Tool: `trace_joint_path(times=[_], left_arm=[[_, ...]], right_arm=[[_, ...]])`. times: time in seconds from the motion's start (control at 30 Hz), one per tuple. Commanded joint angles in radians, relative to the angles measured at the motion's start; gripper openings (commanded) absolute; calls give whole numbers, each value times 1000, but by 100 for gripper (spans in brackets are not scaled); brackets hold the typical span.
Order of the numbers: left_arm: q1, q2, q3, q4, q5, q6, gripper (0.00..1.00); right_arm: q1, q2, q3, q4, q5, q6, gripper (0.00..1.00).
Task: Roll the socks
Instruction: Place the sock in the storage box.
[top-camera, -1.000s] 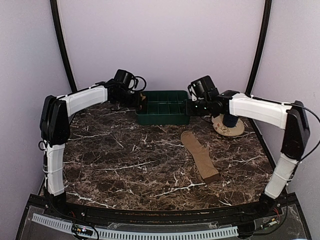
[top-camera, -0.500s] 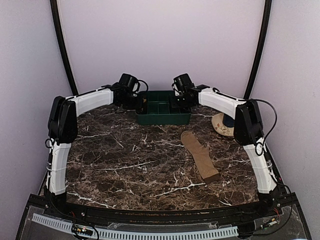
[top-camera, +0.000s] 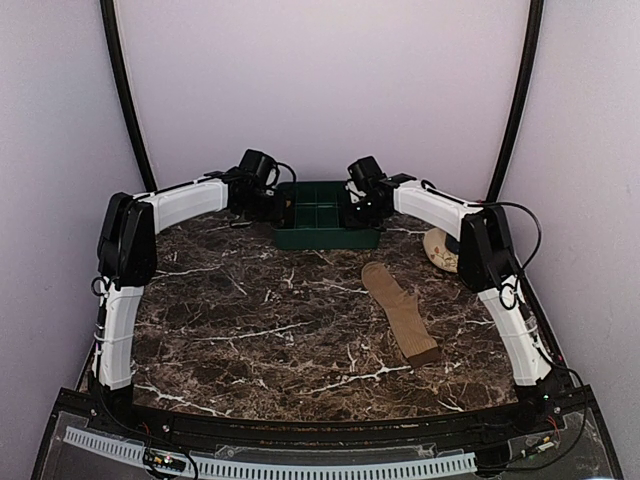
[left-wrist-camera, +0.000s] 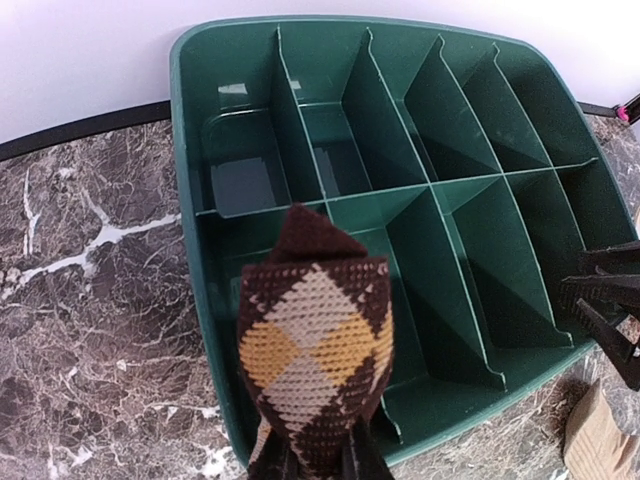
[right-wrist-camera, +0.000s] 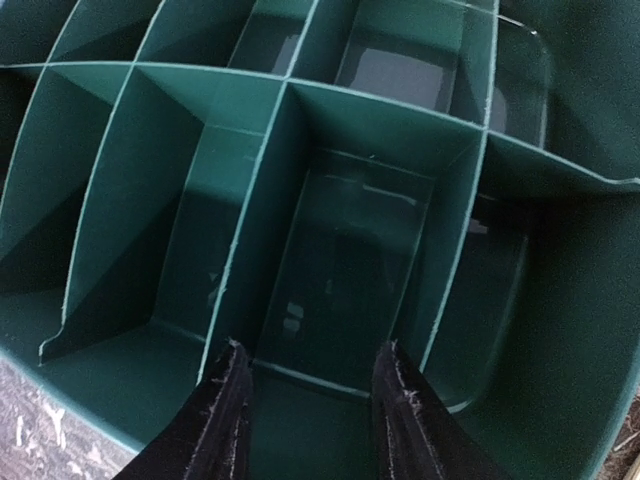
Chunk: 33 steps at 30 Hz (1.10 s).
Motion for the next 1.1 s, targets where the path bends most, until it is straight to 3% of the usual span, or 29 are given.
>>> trace_joint_path(times=[0.0,0.57,1.07], left_arm=[[6,-21,16,-42,-22,6,0],[-1,-109,-116,-59,-46,10,0],[-41,-97,-81,-56,-24,30,0]], right_arm=[[-4,36,18,-81,-81,-1,37],[69,-35,-95,-149,-158,-48,34],[106,-76,-159,-159,-180,-57,33]])
